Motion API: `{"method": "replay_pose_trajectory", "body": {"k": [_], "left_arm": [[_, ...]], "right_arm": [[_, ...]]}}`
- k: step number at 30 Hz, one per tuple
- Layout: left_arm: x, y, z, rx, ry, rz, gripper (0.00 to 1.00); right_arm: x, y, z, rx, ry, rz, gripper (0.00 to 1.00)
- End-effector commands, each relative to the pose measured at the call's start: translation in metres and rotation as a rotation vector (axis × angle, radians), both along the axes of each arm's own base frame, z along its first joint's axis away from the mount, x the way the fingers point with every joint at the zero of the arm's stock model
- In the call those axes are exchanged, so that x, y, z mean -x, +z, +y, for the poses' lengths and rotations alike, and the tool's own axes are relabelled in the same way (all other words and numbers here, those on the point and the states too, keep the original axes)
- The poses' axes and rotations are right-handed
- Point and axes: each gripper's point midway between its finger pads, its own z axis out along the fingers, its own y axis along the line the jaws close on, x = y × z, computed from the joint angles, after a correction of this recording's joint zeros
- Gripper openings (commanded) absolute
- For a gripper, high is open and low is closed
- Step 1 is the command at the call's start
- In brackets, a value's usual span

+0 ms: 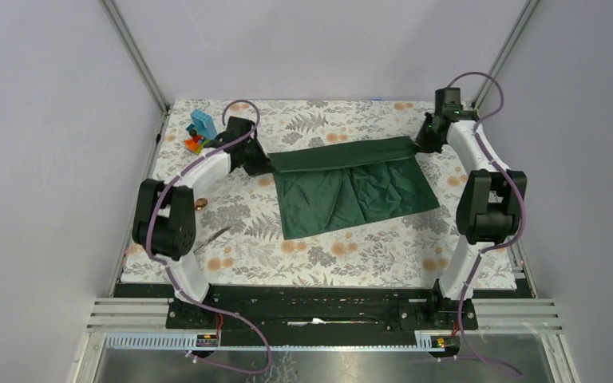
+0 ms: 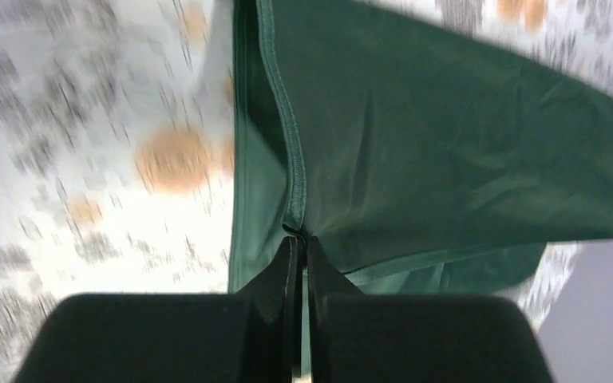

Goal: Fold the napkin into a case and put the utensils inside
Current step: Fold and flatten the napkin at the center of the board.

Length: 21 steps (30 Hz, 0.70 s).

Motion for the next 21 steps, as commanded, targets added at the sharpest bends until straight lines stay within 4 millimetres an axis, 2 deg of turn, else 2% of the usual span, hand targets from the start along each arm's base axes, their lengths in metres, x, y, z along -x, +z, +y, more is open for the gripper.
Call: {"method": "replay_pose_trajectory", "body": {"k": [1,4,5,9,12,17,21], "left_arm": [[0.055,0.022,-0.035,0.094,-0.076,-0.016,0.00],[0.087,0.017,-0.051,0.095,-0.085,-0.005,0.00],[0.098,0.015,-0.062,0.091,-0.106,-0.006,0.00],[0.122,-0.006,-0.076,0.057,-0.142,0.041,0.00],[0.130,-0.021,-0.071,0.029,-0.145,0.076,0.00],[0.137,-0.032,-0.054,-0.041,-0.128,0.072,0.00],[0.148,-0.041,-0.052,-0.051,-0.149,0.109,0.00]], "right_arm": [[0.025,0.003,-0.050,0.111,-0.094,0.044,0.00],[0.033,-0.007,-0.058,0.100,-0.121,0.076,0.00],[0.036,-0.012,-0.059,0.094,-0.126,0.090,0.00],[0.048,-0.028,-0.054,0.061,-0.126,0.128,0.00],[0.062,-0.035,-0.056,0.075,-0.144,0.138,0.00],[0.084,-0.046,-0.058,0.084,-0.181,0.150,0.00],[0.100,-0.052,-0.056,0.080,-0.196,0.146,0.00]]}}
